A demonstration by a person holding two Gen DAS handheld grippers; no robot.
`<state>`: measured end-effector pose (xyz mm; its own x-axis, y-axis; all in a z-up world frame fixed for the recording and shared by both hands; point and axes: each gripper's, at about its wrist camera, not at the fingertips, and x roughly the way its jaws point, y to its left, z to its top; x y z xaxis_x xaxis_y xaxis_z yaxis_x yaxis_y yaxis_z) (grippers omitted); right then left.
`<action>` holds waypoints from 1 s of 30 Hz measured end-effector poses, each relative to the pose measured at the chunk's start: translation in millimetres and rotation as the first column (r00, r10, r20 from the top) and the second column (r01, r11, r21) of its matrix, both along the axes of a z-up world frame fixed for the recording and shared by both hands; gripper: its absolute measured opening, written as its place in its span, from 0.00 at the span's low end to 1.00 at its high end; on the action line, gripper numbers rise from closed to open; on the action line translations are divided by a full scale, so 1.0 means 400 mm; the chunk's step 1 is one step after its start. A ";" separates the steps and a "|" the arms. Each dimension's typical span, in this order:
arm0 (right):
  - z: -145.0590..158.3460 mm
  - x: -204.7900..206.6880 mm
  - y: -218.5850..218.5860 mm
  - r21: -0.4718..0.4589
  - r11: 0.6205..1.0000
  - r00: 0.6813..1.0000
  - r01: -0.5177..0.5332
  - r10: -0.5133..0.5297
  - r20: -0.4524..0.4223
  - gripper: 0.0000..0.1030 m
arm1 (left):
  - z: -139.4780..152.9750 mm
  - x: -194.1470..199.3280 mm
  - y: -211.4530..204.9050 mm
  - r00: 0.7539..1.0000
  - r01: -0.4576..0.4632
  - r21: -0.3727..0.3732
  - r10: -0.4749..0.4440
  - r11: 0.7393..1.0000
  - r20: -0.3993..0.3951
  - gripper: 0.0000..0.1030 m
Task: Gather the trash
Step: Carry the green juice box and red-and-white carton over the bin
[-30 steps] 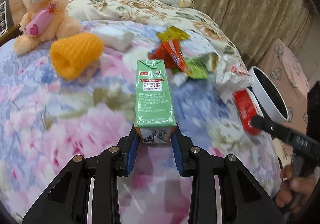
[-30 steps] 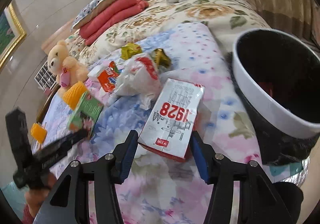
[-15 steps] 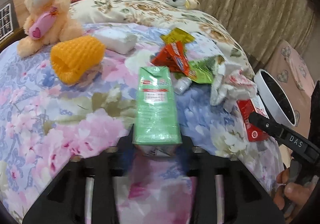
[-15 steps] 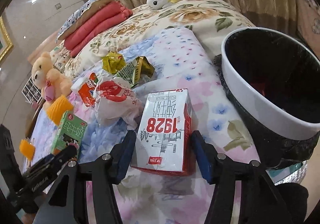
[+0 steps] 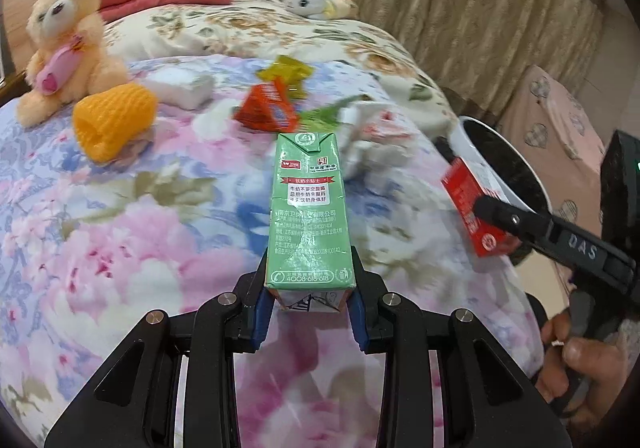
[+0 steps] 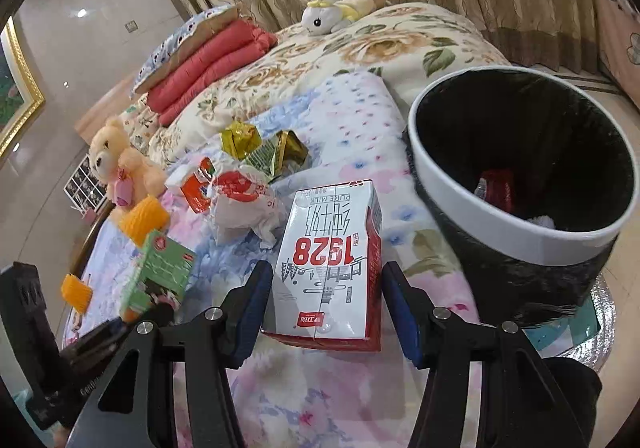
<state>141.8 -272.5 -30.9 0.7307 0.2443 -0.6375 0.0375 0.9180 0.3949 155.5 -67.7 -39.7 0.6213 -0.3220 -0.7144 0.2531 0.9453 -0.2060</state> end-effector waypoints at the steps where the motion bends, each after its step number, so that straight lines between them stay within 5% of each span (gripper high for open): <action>1: 0.004 -0.005 -0.006 0.003 1.000 1.000 0.003 -0.003 0.005 0.56 | 0.003 -0.002 -0.009 1.000 0.009 0.000 -0.009 1.000 0.002 0.29; 30: 0.056 -0.070 -0.243 0.032 0.987 0.986 0.156 -0.157 0.053 0.56 | 0.069 0.027 -0.312 0.969 0.244 0.026 -0.245 0.969 0.034 0.29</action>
<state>113.7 -369.8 -8.6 0.7951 0.1414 -0.5898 0.1573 0.8911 0.4257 166.1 -192.5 -12.2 0.5516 -0.4526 -0.7006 0.4841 0.8578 -0.1730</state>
